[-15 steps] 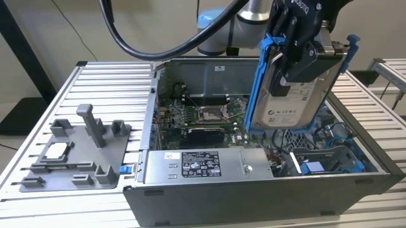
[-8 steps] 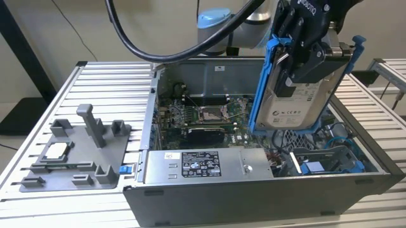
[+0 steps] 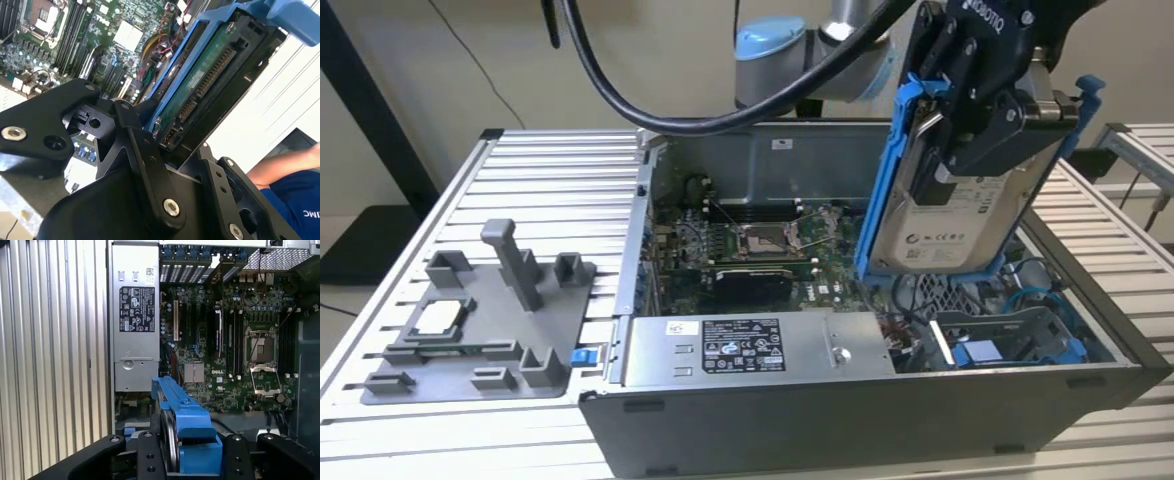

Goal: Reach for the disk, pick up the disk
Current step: 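Pick up the disk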

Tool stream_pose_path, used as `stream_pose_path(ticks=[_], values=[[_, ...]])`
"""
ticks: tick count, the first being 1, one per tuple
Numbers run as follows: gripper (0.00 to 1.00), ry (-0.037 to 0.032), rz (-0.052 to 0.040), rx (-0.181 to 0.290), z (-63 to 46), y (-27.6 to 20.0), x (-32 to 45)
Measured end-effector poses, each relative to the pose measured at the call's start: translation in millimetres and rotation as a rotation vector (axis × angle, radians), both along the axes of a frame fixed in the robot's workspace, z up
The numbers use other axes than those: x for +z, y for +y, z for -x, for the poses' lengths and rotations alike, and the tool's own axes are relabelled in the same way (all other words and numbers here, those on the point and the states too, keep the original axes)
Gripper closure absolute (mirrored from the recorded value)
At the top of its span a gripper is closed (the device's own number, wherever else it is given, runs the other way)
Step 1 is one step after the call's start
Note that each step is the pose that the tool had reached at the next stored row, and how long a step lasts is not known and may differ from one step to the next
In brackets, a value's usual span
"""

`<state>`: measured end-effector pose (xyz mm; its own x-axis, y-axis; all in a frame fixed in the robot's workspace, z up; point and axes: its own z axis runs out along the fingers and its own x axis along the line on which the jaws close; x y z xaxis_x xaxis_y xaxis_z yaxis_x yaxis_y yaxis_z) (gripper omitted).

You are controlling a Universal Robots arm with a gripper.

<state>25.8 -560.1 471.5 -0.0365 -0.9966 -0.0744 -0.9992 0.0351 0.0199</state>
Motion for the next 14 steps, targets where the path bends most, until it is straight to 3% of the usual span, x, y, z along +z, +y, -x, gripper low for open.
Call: stream_pose_path(ticks=[14], values=[[1.0,0.0,0.0001,0.0,-16.6,-1.0,-0.7]])
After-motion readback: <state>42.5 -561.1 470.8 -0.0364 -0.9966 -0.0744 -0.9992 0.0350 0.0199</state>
